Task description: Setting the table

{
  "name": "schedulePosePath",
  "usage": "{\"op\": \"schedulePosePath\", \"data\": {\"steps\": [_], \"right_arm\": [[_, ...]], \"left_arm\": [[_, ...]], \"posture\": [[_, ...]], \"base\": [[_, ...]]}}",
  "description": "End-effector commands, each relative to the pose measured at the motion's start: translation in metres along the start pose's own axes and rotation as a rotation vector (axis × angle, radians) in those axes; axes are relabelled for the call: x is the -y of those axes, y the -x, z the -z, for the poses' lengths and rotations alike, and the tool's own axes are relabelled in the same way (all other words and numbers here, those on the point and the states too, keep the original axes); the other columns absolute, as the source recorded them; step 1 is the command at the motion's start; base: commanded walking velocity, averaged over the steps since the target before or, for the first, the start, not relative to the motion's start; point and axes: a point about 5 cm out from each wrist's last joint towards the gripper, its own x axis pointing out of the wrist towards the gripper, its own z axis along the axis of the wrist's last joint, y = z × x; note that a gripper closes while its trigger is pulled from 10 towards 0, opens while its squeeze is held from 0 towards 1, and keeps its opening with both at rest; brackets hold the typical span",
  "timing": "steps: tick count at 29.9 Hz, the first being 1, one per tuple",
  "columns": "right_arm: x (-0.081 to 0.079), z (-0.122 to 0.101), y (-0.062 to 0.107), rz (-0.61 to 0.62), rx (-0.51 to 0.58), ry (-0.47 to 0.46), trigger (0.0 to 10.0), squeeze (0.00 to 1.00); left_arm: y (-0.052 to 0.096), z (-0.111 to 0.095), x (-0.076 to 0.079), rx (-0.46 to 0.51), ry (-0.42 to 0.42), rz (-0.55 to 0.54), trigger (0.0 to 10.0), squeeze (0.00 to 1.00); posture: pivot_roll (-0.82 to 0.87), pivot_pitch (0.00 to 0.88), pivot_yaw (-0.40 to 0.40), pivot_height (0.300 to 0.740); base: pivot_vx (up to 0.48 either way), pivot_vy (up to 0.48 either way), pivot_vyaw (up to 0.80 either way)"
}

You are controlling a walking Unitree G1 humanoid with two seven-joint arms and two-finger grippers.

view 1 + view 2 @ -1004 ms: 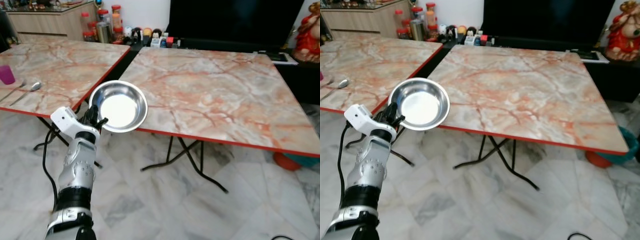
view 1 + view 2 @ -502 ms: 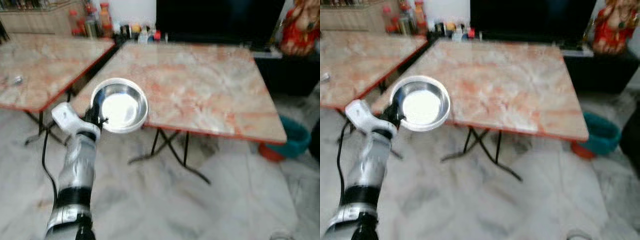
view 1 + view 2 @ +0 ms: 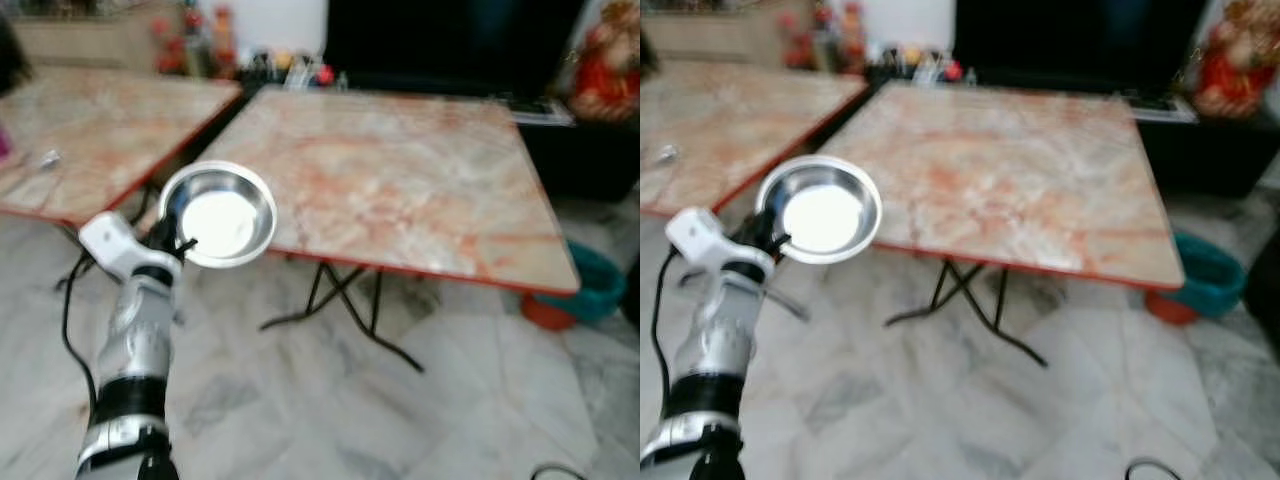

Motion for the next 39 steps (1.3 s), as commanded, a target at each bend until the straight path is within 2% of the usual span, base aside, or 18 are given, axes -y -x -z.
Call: {"op": "schedulePosePath", "data": {"steps": [1, 8, 12, 23, 32, 35, 39], "right_arm": [[0.000, -0.004, -0.001, 0.004, 0.011, 0.006, 10.0, 0.00], [0.000, -0.004, -0.001, -0.002, 0.008, -0.005, 10.0, 0.00], [-0.001, -0.004, -0.001, -0.005, 0.008, -0.007, 10.0, 0.00], [-0.002, -0.004, -0.001, -0.002, 0.008, -0.012, 10.0, 0.00], [-0.002, -0.005, -0.001, -0.003, 0.013, -0.006, 10.0, 0.00], [-0.002, -0.005, -0.002, -0.006, 0.012, 0.001, 10.0, 0.00], [-0.001, -0.005, -0.002, -0.008, 0.011, 0.004, 10.0, 0.00]], "left_arm": [[-0.002, -0.002, 0.004, -0.002, 0.006, 0.019, 10.0, 0.00], [-0.003, -0.001, 0.005, -0.009, 0.006, 0.033, 10.0, 0.00], [-0.004, -0.001, 0.006, -0.008, 0.011, 0.037, 10.0, 0.00], [-0.003, 0.003, 0.010, -0.030, 0.010, 0.056, 10.0, 0.00], [-0.002, 0.007, 0.012, -0.047, 0.006, 0.061, 10.0, 0.00], [-0.001, 0.010, 0.013, -0.072, 0.031, 0.072, 10.0, 0.00], [0.001, 0.025, 0.016, -0.171, 0.064, 0.054, 10.0, 0.00]], "posture": [[0.05, 0.070, -0.019, 0.740], [0.05, 0.055, -0.018, 0.740], [0.05, 0.055, -0.016, 0.740], [0.06, 0.072, -0.016, 0.740], [0.06, 0.078, -0.018, 0.740], [0.06, 0.080, -0.020, 0.740], [0.06, 0.080, -0.022, 0.740]], "base": [[0.390, 0.000, 0.00], [0.378, 0.000, 0.00], [0.379, 0.000, -0.76], [0.370, 0.000, 0.00], [0.000, 0.000, 0.00], [0.000, 0.000, 0.00], [0.000, 0.000, 0.00]]}}
